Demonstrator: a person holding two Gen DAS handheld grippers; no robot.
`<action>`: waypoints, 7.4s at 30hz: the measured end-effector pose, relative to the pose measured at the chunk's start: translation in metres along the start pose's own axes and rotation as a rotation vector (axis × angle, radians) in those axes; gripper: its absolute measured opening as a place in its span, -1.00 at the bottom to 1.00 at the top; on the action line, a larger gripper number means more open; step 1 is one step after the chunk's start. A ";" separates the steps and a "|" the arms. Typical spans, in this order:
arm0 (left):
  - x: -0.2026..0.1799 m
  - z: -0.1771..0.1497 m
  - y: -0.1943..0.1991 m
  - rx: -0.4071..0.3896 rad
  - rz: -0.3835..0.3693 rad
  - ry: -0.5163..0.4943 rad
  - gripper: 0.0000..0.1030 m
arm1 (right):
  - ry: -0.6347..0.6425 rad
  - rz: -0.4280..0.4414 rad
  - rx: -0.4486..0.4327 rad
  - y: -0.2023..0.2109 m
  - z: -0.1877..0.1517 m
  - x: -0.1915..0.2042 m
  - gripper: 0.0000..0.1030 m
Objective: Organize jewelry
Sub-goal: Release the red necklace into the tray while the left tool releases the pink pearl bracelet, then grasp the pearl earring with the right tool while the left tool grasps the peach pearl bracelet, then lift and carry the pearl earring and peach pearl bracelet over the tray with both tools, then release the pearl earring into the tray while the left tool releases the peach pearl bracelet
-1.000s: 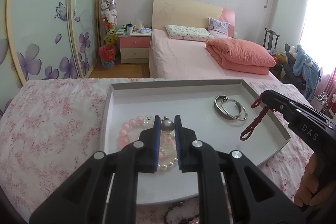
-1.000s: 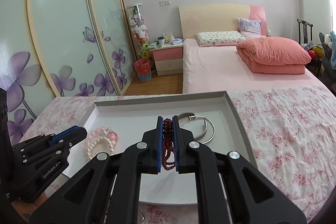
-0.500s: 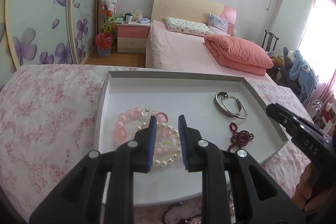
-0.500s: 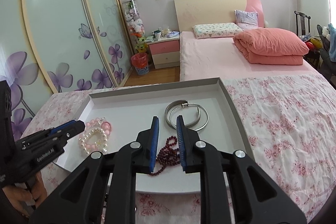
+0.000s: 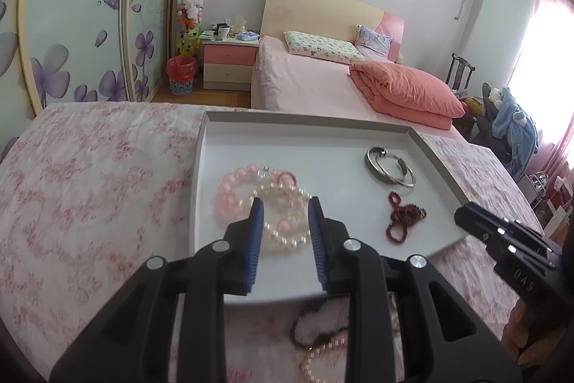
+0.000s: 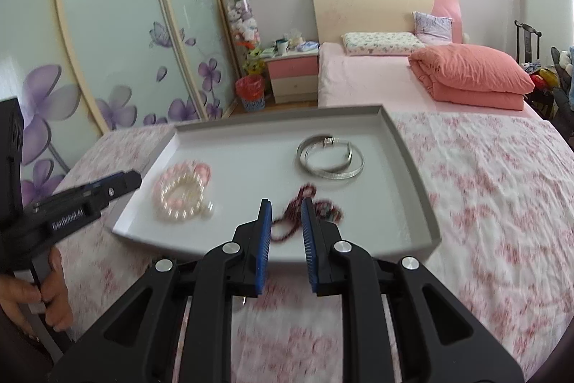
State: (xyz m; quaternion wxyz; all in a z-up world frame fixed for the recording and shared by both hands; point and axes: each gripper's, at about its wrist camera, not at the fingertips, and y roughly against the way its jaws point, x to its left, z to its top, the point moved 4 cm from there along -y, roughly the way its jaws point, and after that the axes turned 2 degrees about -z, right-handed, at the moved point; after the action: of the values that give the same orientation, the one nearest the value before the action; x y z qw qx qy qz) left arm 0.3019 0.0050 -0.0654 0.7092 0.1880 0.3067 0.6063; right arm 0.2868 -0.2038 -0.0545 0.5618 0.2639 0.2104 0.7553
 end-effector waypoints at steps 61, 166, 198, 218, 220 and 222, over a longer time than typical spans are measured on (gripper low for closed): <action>-0.034 -0.103 0.018 0.256 -0.065 -0.093 -0.42 | -0.022 -0.212 0.197 0.001 -0.065 -0.037 -0.73; -0.051 -0.007 0.125 -0.250 0.025 -0.134 -0.87 | 0.122 -0.096 -0.336 0.098 0.012 0.026 -0.73; -0.043 0.028 0.035 -0.166 0.025 -0.131 -0.87 | 0.070 -0.097 -0.257 0.014 0.047 0.011 -0.73; -0.031 0.028 -0.026 -0.063 0.027 -0.089 -0.83 | 0.009 -0.078 -0.095 -0.037 0.037 -0.005 -0.26; -0.029 0.027 -0.029 -0.056 0.026 -0.079 -0.79 | 0.009 -0.082 -0.091 -0.038 0.035 -0.006 -0.24; -0.027 0.025 -0.031 -0.051 0.027 -0.071 -0.73 | 0.003 -0.080 -0.083 -0.040 0.034 -0.007 -0.24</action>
State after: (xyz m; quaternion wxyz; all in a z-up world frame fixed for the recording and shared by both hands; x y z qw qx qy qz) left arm 0.3401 -0.0247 -0.0610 0.7160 0.1955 0.2632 0.6164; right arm 0.3392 -0.1986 -0.0538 0.6016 0.2307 0.1901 0.7408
